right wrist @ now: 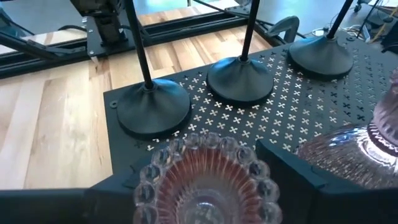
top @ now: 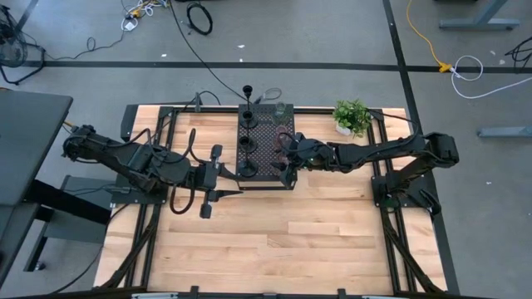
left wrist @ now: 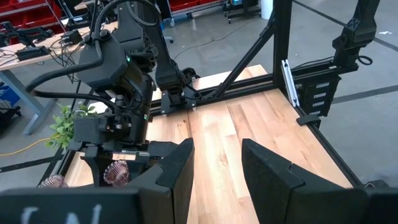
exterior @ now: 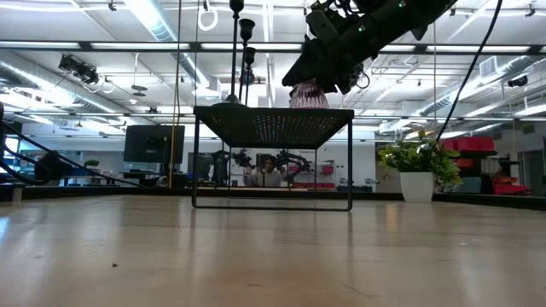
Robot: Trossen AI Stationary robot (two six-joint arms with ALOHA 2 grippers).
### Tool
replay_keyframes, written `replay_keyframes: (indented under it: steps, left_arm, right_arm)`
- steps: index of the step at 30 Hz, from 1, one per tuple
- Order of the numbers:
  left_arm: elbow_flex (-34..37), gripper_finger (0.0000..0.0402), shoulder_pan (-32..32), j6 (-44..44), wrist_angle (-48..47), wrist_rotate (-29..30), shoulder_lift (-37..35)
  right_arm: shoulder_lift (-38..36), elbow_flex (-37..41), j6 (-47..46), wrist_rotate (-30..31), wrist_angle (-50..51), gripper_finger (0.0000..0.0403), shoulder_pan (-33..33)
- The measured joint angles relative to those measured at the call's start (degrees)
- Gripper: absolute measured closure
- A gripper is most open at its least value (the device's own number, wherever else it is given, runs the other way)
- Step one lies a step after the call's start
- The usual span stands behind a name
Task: Pick & Place candle stick holders
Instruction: Put the pink candle holder on the shelf
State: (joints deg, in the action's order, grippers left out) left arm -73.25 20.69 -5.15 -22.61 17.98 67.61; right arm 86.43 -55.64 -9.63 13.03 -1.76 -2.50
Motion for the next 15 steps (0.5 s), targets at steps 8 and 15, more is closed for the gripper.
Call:
replay_keyframes:
  steps: [8,15]
  left_arm:
    - [0.0,0.0264,0.0,0.1,0.0,0.0,0.0]
    - [0.0,0.0264,0.0,0.1,0.0,0.0,0.0]
  right_arm:
    - [0.0,0.0,1.1,0.0,-0.8,0.0173,0.0]
    - [0.0,0.0,2.6,-0.1,-3.0,0.0167,0.0]
